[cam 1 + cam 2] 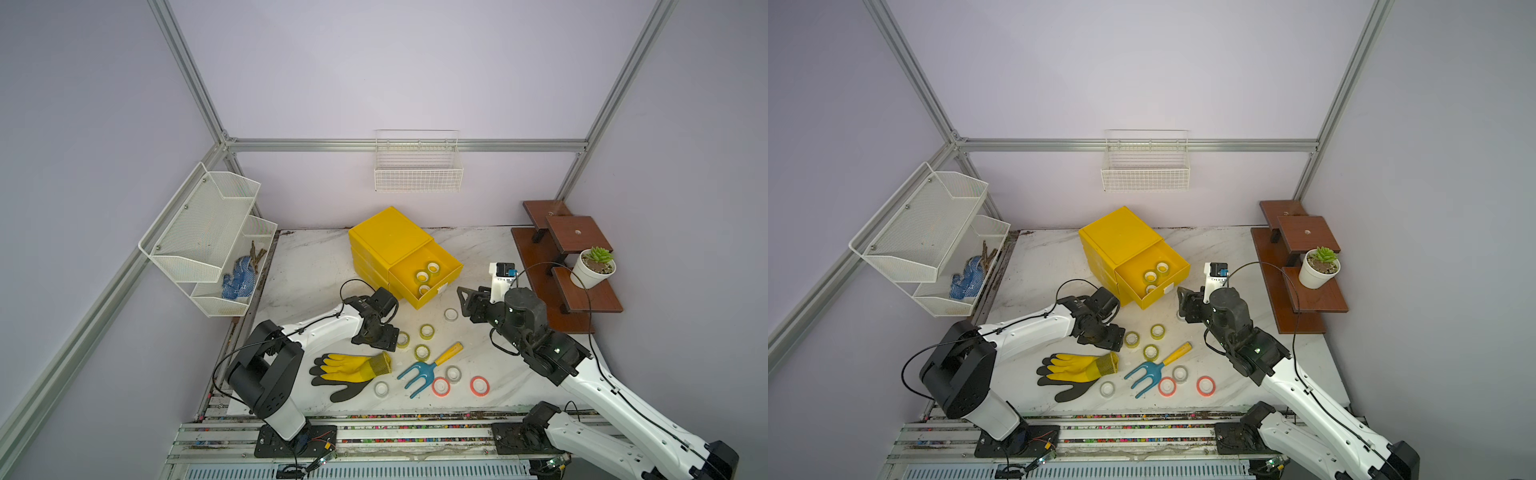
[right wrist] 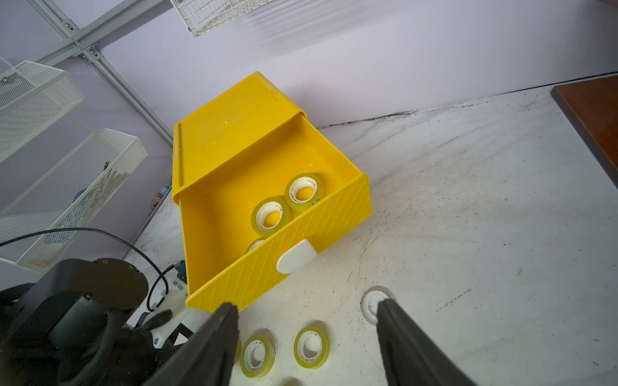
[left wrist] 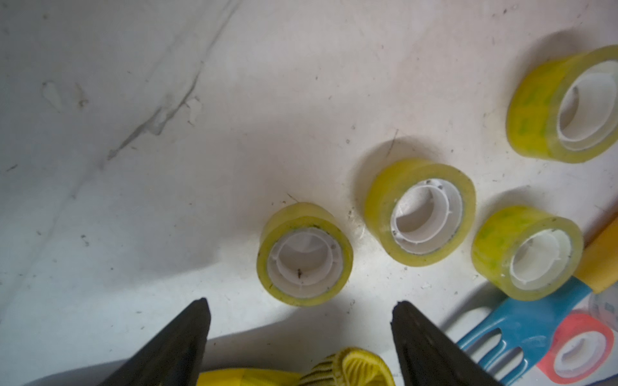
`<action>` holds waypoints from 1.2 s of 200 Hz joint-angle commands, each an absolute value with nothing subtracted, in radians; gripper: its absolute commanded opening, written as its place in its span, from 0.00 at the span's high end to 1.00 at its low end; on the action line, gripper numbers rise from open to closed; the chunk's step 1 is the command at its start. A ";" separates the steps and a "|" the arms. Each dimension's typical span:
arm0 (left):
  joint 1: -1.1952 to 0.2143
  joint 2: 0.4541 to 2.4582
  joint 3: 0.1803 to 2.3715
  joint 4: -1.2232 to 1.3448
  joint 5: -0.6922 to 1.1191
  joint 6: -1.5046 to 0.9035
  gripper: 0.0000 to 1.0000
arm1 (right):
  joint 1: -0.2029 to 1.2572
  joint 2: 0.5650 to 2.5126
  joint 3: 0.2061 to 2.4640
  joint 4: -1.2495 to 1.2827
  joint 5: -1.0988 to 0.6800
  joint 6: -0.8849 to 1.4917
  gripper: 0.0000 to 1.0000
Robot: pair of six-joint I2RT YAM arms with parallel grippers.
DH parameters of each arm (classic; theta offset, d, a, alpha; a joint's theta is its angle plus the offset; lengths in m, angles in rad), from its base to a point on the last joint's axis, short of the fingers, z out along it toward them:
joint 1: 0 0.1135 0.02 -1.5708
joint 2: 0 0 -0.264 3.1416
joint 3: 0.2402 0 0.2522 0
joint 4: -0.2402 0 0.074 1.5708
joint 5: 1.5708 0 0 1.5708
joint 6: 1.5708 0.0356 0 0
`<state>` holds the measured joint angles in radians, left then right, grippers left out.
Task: Place the transparent tape into the drawer according to color
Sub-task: Pick up the tape at the center of the board.
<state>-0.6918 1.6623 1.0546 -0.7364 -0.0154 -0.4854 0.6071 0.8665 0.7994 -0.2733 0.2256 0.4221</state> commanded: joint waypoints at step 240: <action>-0.563 1.777 1.103 -0.678 -0.186 -0.615 0.21 | 0.597 0.829 0.821 -0.261 0.262 0.410 0.29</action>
<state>-0.5655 1.7512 1.0714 -0.7319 -0.1730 -0.5922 0.6022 0.8295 0.7998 -0.2790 0.2543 0.4210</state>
